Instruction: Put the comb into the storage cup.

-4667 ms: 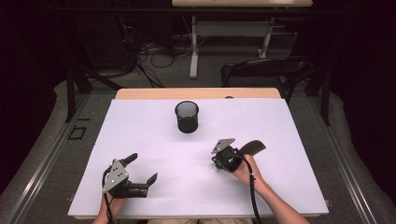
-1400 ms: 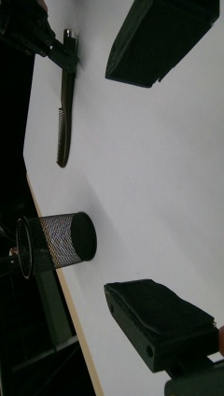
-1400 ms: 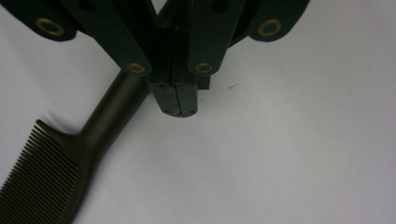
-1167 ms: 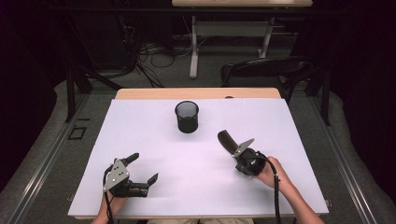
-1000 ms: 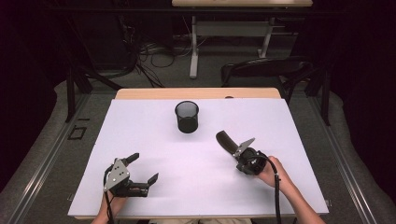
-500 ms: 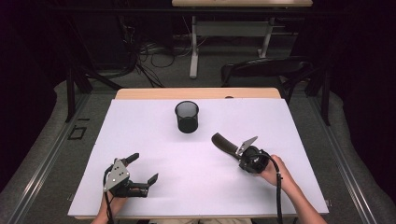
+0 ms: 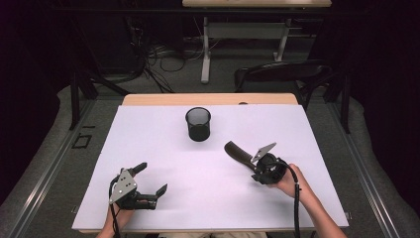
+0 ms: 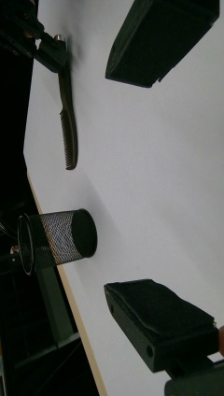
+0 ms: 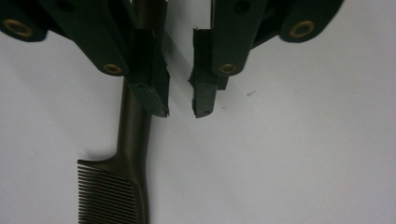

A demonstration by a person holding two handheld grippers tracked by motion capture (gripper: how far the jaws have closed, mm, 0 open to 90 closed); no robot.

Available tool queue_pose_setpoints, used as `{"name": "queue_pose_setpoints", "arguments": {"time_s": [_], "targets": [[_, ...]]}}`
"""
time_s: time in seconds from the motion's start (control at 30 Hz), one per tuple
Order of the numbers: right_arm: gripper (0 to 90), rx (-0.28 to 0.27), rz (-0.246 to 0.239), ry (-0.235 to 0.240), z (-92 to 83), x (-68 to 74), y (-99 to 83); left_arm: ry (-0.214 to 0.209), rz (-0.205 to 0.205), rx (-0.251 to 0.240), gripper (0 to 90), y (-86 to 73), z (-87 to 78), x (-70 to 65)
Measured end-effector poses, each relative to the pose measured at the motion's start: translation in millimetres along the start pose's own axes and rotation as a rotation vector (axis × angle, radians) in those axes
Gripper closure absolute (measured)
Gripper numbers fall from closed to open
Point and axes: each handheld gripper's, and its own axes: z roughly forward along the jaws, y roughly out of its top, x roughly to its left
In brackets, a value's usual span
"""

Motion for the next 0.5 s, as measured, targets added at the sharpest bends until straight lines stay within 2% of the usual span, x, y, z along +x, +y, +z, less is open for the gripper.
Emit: {"name": "queue_pose_setpoints", "arguments": {"time_s": [0.3, 0.5], "targets": [[43.0, -0.016, 0.062, 0.009, -13.0, -2.8, -0.9, -0.008, 0.004, 0.0, 1.0, 0.3, 0.1, -2.2], [27.3, -0.029, 0.071, 0.006, -17.8, -6.4, 1.9, 0.0, 0.002, 0.002, 1.0, 0.2, -1.7, -1.0]]}}
